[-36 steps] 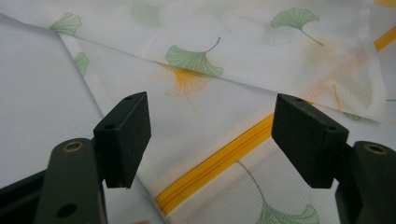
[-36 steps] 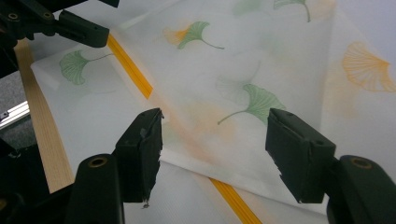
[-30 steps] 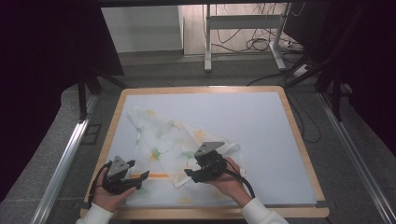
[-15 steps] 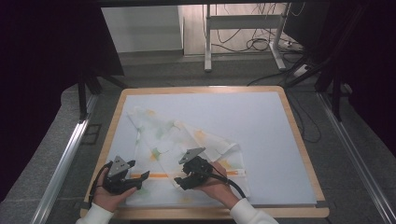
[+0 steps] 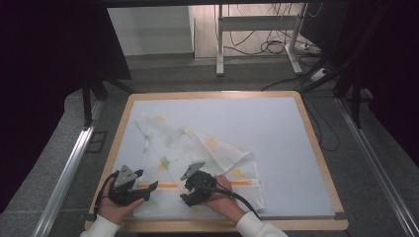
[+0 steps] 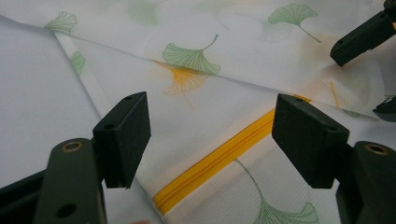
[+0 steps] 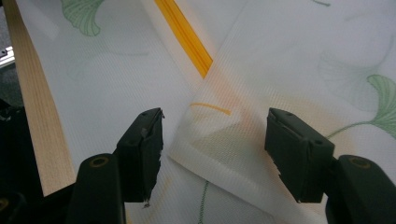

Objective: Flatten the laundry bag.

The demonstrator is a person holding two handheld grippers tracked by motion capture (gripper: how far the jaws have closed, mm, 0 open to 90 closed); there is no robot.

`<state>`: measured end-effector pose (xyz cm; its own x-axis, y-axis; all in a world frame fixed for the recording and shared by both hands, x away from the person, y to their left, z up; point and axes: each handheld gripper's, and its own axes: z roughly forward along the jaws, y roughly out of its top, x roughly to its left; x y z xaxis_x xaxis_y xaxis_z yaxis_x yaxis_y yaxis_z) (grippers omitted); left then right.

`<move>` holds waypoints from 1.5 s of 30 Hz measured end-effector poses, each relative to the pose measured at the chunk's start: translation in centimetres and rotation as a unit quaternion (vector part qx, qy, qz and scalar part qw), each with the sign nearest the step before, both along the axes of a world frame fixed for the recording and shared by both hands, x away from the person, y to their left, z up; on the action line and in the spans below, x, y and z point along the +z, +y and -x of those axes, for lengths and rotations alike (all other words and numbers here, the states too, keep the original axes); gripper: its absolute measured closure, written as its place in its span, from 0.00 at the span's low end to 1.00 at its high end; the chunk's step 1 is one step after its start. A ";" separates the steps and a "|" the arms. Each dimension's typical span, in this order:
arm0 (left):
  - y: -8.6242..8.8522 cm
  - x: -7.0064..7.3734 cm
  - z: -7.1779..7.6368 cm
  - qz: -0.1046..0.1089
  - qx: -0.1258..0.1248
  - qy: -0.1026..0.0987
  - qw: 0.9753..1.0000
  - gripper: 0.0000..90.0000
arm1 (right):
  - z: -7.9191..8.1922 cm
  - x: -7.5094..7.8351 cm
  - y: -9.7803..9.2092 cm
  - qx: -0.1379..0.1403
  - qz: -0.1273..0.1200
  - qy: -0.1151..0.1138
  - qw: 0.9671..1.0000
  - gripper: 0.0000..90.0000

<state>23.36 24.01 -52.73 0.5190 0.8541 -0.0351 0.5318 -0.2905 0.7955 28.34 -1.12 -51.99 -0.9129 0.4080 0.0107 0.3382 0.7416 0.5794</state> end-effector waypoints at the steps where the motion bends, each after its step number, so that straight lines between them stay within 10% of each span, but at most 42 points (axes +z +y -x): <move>1: 0.0 0.0 0.0 -0.001 -0.001 0.000 1.000 0.31 | 0.0 -0.1 0.0 0.001 0.003 -0.004 1.000 0.42; 10: -0.1 -0.1 0.0 -0.003 -0.003 0.002 1.000 0.31 | 0.3 -0.3 0.1 0.004 0.023 -0.032 0.999 0.48; 25: -0.1 -0.1 -0.1 -0.007 -0.007 0.003 1.000 0.31 | -0.3 -0.1 -0.7 -0.020 0.012 -0.056 0.998 0.92; 45: -0.1 -0.1 -0.1 -0.009 -0.010 0.002 1.000 0.31 | -1.2 1.8 -2.5 -0.042 -0.031 -0.059 0.997 0.95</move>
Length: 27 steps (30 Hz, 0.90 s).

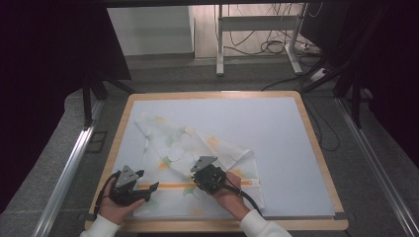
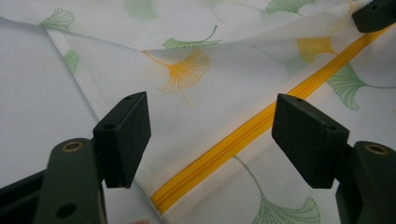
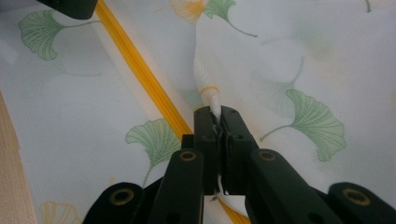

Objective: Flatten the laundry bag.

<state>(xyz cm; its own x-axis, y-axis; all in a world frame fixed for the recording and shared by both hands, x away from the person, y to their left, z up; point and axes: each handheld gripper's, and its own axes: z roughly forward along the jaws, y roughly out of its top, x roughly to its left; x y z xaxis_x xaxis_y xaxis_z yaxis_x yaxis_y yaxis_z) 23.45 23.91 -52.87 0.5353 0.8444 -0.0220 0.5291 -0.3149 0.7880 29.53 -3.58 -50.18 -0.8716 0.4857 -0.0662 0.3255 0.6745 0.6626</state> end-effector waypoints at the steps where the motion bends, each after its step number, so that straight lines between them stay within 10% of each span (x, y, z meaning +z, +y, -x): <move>1: 0.0 0.0 0.0 0.000 0.000 0.000 1.000 0.31 | -0.2 0.3 -0.2 -0.004 -0.003 -0.001 1.000 0.96; 27: 0.1 0.0 0.0 -0.002 0.002 -0.001 1.000 0.31 | -3.1 3.3 -5.4 -0.073 -0.064 -0.018 0.995 0.96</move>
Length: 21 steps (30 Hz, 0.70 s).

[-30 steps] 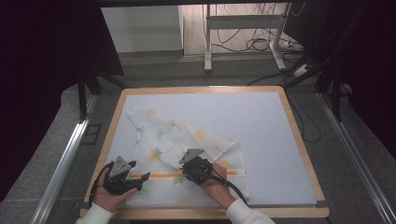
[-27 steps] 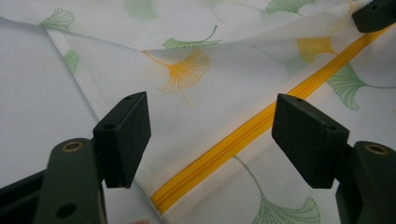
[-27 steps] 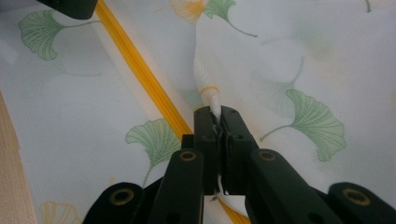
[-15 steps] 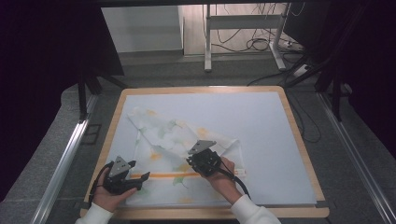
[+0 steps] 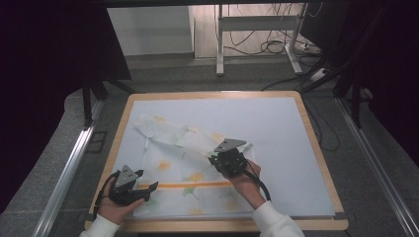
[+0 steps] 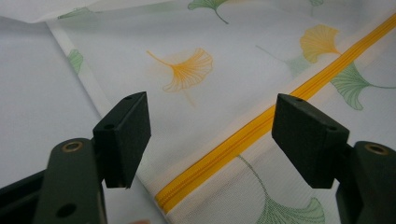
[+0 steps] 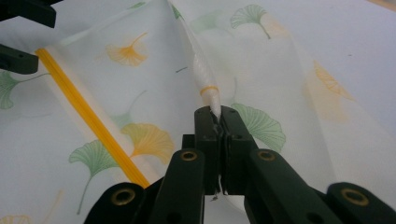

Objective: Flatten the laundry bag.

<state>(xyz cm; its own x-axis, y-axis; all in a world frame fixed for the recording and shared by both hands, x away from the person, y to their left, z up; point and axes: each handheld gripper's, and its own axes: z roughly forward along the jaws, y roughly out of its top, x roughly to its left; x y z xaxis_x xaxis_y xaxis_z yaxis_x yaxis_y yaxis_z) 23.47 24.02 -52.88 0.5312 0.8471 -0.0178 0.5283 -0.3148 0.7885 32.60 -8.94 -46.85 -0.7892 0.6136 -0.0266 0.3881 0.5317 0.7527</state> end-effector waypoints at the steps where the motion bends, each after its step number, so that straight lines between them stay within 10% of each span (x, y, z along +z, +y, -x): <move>1: 0.0 0.0 0.0 0.000 0.000 0.000 1.000 0.31 | -0.1 0.1 -0.2 -0.003 -0.002 0.000 1.000 0.96; 21: 0.0 0.0 0.0 -0.001 -0.001 -0.001 1.000 0.31 | -1.4 0.6 -2.7 -0.039 -0.024 0.002 0.999 0.96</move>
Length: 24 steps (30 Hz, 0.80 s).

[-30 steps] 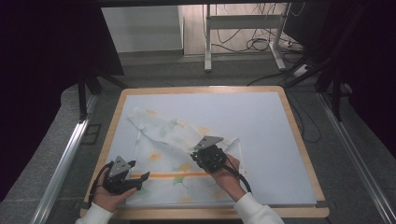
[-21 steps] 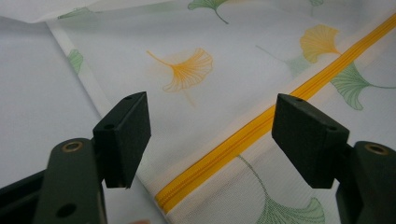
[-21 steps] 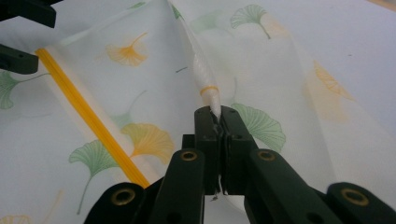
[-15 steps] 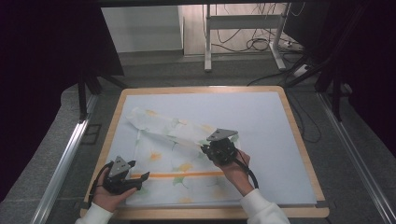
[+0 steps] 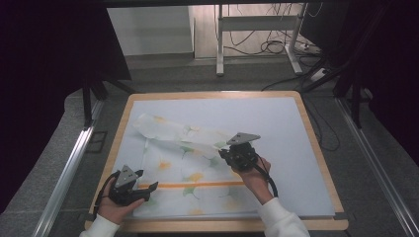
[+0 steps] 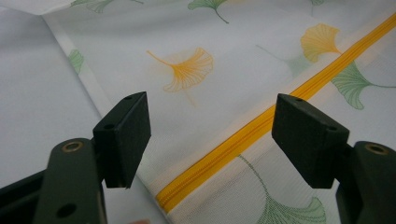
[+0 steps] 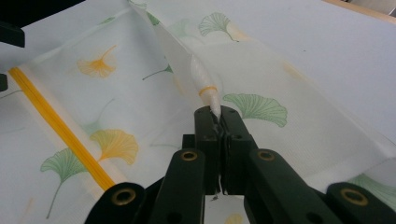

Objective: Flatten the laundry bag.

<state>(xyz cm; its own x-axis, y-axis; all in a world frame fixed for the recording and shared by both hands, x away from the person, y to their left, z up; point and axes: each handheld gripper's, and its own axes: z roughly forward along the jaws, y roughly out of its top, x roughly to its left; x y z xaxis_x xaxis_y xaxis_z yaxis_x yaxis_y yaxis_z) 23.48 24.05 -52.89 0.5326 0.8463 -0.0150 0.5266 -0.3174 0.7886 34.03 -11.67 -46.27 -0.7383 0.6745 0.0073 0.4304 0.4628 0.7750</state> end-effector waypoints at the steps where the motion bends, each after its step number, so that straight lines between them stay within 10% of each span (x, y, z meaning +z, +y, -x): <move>1: 0.0 0.0 0.0 0.000 0.000 0.000 1.000 0.31 | -0.1 0.0 -0.1 -0.001 0.000 -0.001 1.000 0.96; 24: -0.2 0.1 -0.1 0.003 -0.002 0.000 1.000 0.31 | -1.4 -0.1 -1.7 -0.026 -0.011 0.002 1.000 0.96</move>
